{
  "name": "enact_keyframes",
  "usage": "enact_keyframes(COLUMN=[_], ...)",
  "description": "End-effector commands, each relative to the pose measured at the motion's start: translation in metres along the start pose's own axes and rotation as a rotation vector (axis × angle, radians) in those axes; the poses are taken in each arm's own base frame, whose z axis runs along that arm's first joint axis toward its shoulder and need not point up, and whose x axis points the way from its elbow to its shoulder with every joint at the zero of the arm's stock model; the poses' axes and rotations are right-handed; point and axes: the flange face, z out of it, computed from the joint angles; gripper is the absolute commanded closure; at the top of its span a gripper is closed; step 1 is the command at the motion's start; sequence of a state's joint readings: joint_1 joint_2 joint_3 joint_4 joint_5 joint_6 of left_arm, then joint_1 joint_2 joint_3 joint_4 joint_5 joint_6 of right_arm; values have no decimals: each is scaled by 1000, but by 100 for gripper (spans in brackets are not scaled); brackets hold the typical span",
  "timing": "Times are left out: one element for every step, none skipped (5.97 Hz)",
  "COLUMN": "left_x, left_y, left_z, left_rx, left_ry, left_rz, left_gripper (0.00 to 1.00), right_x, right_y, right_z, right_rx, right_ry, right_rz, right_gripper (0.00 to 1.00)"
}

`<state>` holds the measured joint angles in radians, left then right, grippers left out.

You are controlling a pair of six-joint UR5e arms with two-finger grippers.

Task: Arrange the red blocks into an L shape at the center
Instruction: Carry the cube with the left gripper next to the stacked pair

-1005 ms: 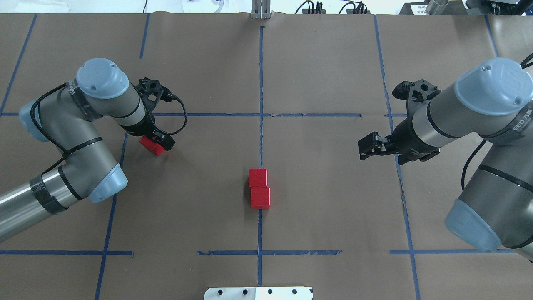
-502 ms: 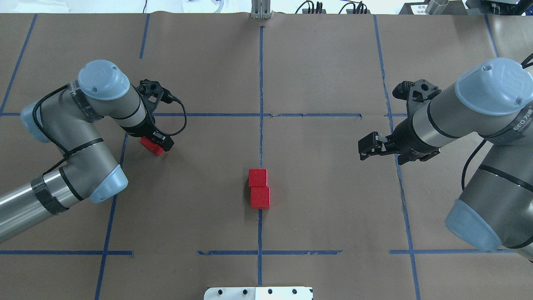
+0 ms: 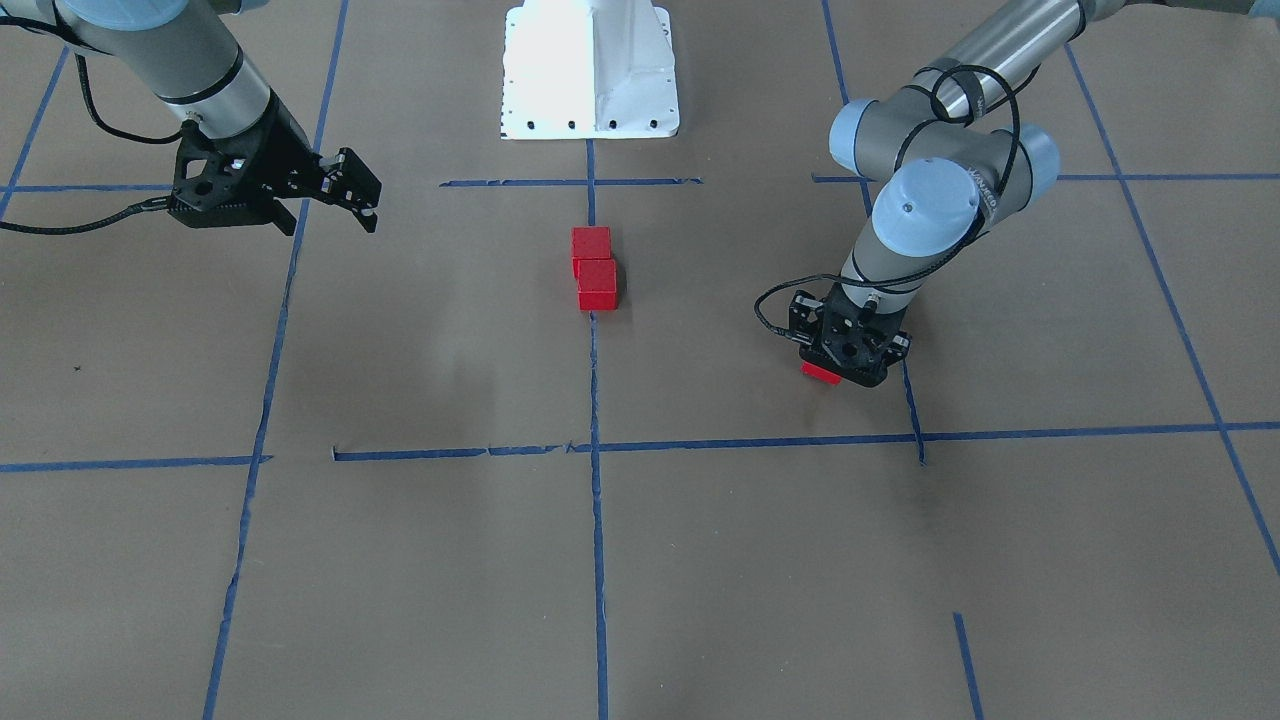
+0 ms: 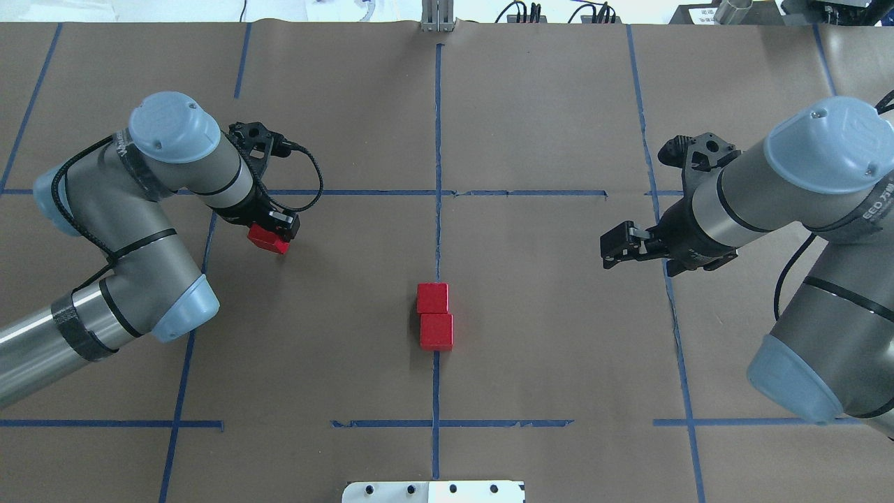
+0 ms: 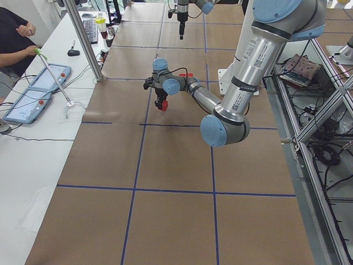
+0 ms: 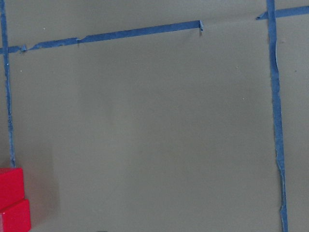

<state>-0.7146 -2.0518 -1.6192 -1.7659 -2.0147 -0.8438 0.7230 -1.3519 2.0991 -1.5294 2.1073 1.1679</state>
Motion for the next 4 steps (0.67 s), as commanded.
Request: enact_keyframes(left_x=[55,98,135,155], left_y=[29,48,61,72], left_z=[-1,-10,-20,-19], left_rx=[28,8,42,36], left_ry=[9,-51,-110,-101], left_rz=[-357,-561,-876,-1059], left_gripper=[100,100,100,100], right_x=[0,1,0,0], right_y=[0,0,0,0], right_z=[-1,0,0,0], right_rx=[1,2,1,1], right_ry=[-1,1,1,-1], right_rz=[-1,3,2,2], right_gripper=[0,0,0,0])
